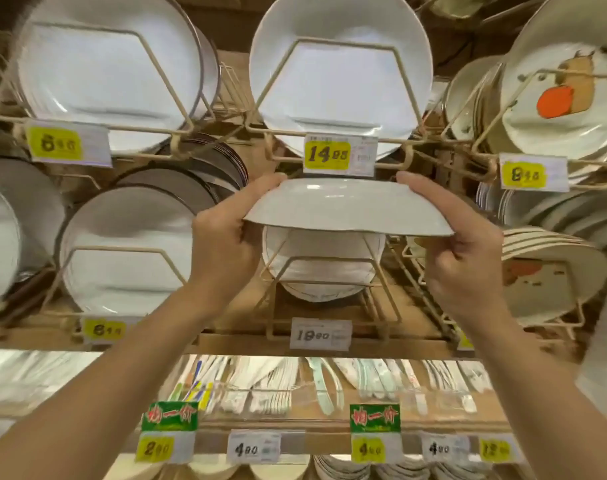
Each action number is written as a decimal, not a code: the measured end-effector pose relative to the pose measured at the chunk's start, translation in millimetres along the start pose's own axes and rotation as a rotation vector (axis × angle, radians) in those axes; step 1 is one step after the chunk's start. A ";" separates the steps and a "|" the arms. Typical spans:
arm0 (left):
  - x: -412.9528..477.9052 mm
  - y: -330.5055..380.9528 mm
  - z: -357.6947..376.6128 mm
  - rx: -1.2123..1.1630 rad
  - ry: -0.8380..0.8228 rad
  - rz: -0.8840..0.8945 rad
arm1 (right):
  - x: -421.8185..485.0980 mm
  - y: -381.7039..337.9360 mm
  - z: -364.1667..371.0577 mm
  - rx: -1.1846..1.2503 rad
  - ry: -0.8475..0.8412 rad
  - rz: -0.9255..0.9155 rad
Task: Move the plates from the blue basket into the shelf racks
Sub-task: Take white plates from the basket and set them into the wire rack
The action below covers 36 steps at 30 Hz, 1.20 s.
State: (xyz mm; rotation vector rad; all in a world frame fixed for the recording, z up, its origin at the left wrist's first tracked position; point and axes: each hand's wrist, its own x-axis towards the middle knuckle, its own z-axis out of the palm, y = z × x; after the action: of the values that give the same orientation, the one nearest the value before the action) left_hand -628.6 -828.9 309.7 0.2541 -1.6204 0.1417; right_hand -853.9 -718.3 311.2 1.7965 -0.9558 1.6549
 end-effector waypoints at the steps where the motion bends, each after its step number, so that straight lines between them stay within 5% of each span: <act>1: -4.3 -7.2 7.1 0.049 0.016 -0.031 | -3.7 5.8 6.8 -0.005 0.000 0.001; 16: -4.1 -49.8 59.1 0.201 -0.219 -0.586 | 6.6 70.5 54.1 0.228 0.002 0.529; 24: -3.0 -45.6 64.8 0.356 -0.224 -0.476 | 18.1 78.7 65.5 -0.095 -0.089 0.658; 26: 2.4 -47.1 69.1 0.233 -0.229 -0.595 | 28.1 78.5 66.2 0.065 -0.060 0.864; 31: 8.4 -56.8 76.8 -0.444 -0.197 -1.304 | 33.6 87.6 68.2 0.225 0.006 1.186; 36: 7.5 -61.2 81.9 -0.817 -0.149 -1.314 | 24.0 89.1 75.8 0.400 0.097 1.321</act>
State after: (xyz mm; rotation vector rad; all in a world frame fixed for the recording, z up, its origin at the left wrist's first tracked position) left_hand -693.0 -908.7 307.8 0.6299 -1.2405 -1.5175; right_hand -875.6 -835.5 317.5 1.2190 -2.1269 2.7841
